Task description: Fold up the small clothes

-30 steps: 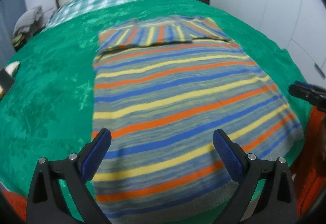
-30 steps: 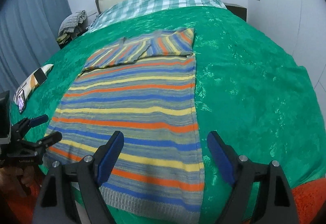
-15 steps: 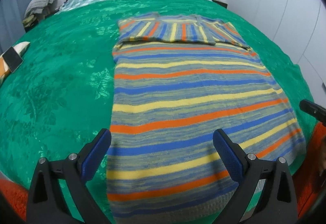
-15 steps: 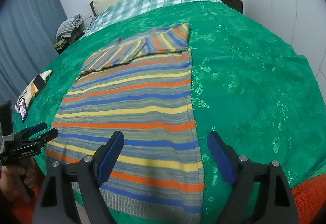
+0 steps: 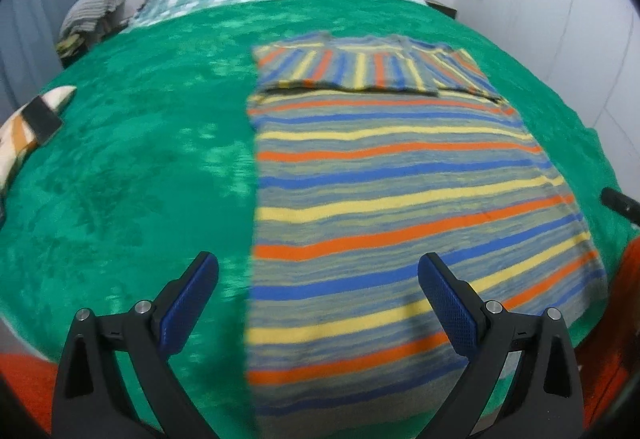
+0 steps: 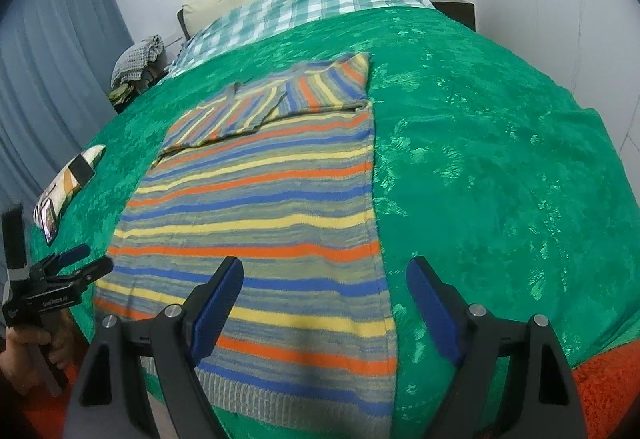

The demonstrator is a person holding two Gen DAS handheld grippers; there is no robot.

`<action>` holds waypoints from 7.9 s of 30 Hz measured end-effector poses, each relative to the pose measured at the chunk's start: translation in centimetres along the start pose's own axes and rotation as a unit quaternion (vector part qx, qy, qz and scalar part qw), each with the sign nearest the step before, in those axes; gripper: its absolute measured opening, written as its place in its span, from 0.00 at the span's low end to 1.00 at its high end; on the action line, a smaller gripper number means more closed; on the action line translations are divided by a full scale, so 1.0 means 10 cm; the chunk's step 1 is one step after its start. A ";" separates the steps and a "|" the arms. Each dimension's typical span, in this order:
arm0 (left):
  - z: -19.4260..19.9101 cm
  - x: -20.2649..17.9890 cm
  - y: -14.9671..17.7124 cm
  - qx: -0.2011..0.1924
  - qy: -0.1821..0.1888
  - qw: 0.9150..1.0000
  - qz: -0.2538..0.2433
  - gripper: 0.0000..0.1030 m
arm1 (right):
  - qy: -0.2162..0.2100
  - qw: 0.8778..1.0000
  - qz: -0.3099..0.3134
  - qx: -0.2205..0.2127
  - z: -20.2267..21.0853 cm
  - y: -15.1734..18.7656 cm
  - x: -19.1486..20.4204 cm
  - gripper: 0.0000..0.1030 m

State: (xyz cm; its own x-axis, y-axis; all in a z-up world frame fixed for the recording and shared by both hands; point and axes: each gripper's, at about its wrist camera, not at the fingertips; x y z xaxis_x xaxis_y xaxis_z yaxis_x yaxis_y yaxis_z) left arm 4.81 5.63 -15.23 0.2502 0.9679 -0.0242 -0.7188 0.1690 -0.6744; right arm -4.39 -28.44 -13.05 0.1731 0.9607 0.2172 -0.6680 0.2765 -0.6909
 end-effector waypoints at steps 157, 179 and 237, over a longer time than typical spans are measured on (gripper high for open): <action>-0.99 -0.16 -0.89 0.083 0.046 0.995 -0.041 0.69 | -0.077 0.975 0.113 0.175 -1.63 -1.05 0.06 0.27; -0.91 -0.80 -0.34 0.094 0.004 0.994 -0.063 0.97 | 0.027 0.989 0.135 0.047 -1.09 -0.08 0.28 0.94; -1.33 -1.76 -1.65 -0.053 0.194 0.979 -0.042 0.09 | -0.203 0.970 -0.086 0.106 -2.74 -2.84 -0.48 0.09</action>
State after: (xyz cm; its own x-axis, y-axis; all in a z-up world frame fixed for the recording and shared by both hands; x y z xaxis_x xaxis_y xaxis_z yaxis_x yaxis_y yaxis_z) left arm 20.88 -16.70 -13.45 0.5481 0.8043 -0.2295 -0.6190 0.2055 -0.7581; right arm 33.54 -40.17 -13.37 0.0247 0.8004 0.5989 -0.7959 0.3783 -0.4728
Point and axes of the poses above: each gripper's, at about its wrist camera, not at the fingertips, and z roughly against the way its jaws point, x to its left, y to its underside, and after that the axes turned 3 degrees about -x, right-handed
